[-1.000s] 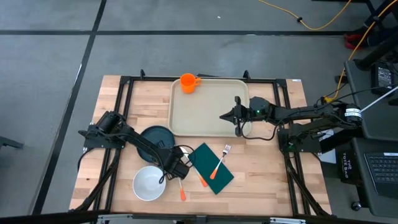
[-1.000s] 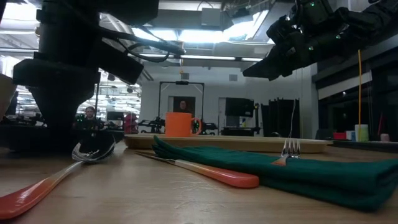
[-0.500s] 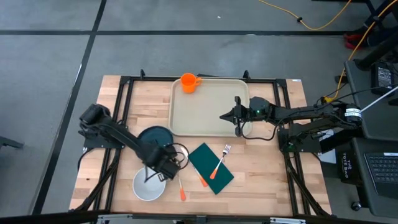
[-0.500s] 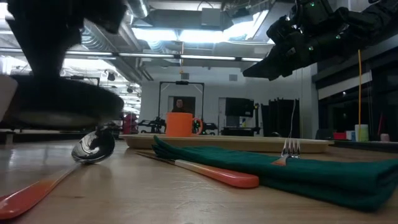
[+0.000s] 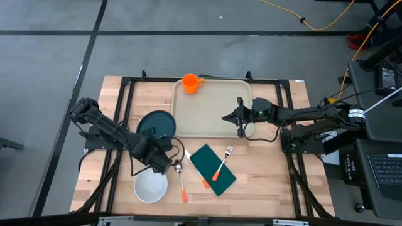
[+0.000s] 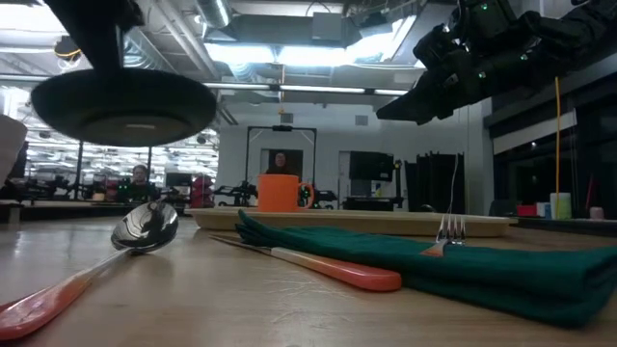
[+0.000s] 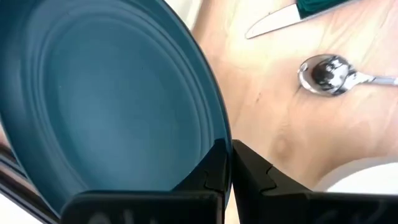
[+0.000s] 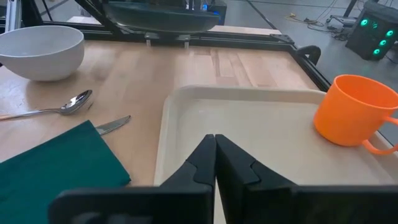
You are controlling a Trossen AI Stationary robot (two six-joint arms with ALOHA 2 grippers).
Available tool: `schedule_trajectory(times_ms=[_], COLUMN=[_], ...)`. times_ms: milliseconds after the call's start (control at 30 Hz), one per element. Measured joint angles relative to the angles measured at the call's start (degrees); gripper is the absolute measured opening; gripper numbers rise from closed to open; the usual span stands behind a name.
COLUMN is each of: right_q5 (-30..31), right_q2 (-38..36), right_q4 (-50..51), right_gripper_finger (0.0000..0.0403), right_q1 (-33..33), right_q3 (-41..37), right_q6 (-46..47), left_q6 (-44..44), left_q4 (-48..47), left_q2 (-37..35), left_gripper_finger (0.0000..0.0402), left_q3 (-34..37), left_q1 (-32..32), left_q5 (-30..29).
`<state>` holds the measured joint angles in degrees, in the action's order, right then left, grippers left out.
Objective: Set up tray
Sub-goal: Put the blue-green plate on the gray tray
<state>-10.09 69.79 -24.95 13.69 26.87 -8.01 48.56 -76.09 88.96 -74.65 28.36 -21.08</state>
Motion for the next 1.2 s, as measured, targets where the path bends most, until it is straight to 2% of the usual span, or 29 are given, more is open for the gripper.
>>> schedule_trajectory(times_ms=[233, 400, 533, 667, 867, 1033, 1200], right_q5=[0.0, 0.0, 0.0, 0.0, 0.0, 0.0, 0.0], right_q2=[0.0, 0.0, 0.0, 0.0, 0.0, 0.0, 0.0], right_q4=[0.9, 0.9, 1.2, 1.2, 1.2, 1.2, 1.2], right_gripper_finger=[0.0011, 0.0011, 0.0011, 0.0011, 0.0011, 0.0011, 0.0011], right_q1=[0.0, 0.0, 0.0, 0.0, 0.0, 0.0, 0.0], right_q3=[0.0, 0.0, 0.0, 0.0, 0.0, 0.0, 0.0], right_q6=[0.0, -1.5, -1.5, -1.5, -1.4, -1.3, -1.2], left_q6=[-19.7, -35.9, -45.1, -51.1, -54.9, -60.8, -66.0], left_q4=[0.6, 6.9, 10.5, 12.2, 13.7, 21.0, 23.1], left_q2=[0.0, 0.0, 0.0, 0.0, 0.0, 0.0, 0.0], left_gripper_finger=[0.0002, 0.0002, 0.0002, 0.0002, 0.0002, 0.0002, 0.0002], left_q3=[0.0, 0.0, 0.0, 0.0, 3.3, 6.7, 6.9], left_q1=[-6.4, -10.4, -13.1, -15.9, -19.8, -22.3, -24.9], left_q5=[0.2, 2.2, 4.8, 4.7, 4.8, 6.2, 7.6])
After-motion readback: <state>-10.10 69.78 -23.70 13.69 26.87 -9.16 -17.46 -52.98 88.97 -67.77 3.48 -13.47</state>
